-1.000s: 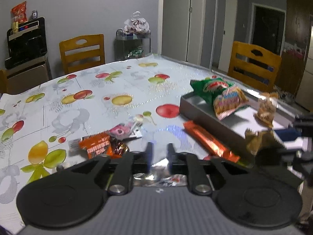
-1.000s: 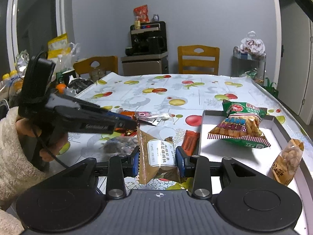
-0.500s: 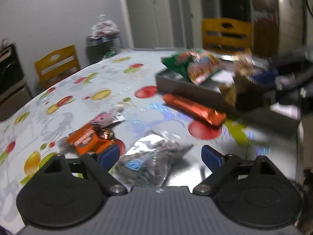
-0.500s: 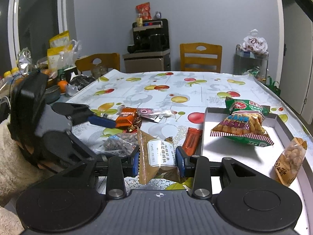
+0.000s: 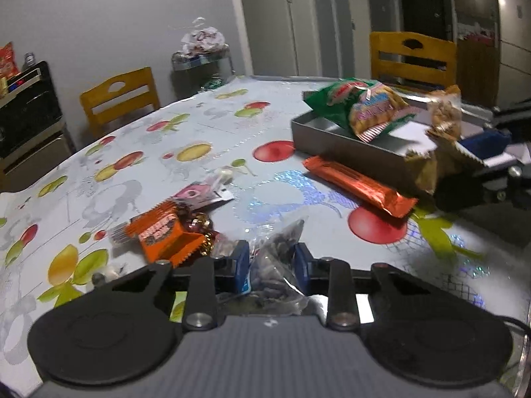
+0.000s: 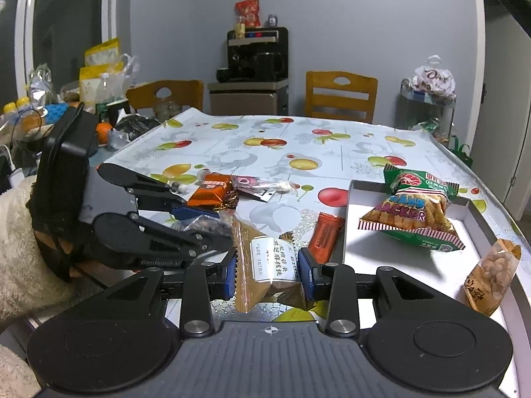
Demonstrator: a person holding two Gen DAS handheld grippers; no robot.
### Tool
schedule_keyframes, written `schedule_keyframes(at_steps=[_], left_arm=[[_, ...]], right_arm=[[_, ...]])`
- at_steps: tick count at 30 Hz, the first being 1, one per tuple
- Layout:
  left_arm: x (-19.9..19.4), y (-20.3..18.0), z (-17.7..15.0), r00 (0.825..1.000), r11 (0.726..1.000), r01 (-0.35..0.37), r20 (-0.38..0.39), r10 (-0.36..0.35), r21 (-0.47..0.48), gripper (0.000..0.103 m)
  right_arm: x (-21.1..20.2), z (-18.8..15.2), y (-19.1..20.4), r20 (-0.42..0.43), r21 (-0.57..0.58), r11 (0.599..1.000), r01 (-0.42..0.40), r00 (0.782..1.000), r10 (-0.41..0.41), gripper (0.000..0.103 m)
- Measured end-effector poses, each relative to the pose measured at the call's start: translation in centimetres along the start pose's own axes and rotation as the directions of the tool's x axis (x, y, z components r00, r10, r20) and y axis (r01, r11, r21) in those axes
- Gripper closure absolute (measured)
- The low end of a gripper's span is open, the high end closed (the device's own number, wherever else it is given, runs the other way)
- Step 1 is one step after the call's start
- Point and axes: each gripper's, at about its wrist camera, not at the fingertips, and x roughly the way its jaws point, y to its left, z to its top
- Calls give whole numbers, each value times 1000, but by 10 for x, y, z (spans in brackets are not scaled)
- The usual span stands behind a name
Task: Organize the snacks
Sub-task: 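Lift both held snacks and carry them toward the grey tray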
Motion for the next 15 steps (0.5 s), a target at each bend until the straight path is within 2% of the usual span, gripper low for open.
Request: schedule_keyframes(at_steps=[6,15], left_arm=[[-10,7,4,999,999,-21,46,23,-41,82],[-34,10,15,991,996,-35,124,45,-80,84]], right_arm=[[-2,1,-3,13,24,1000,-13,1000,12,65],[-11,5,-7,59,34,999,-12,998,10,65]])
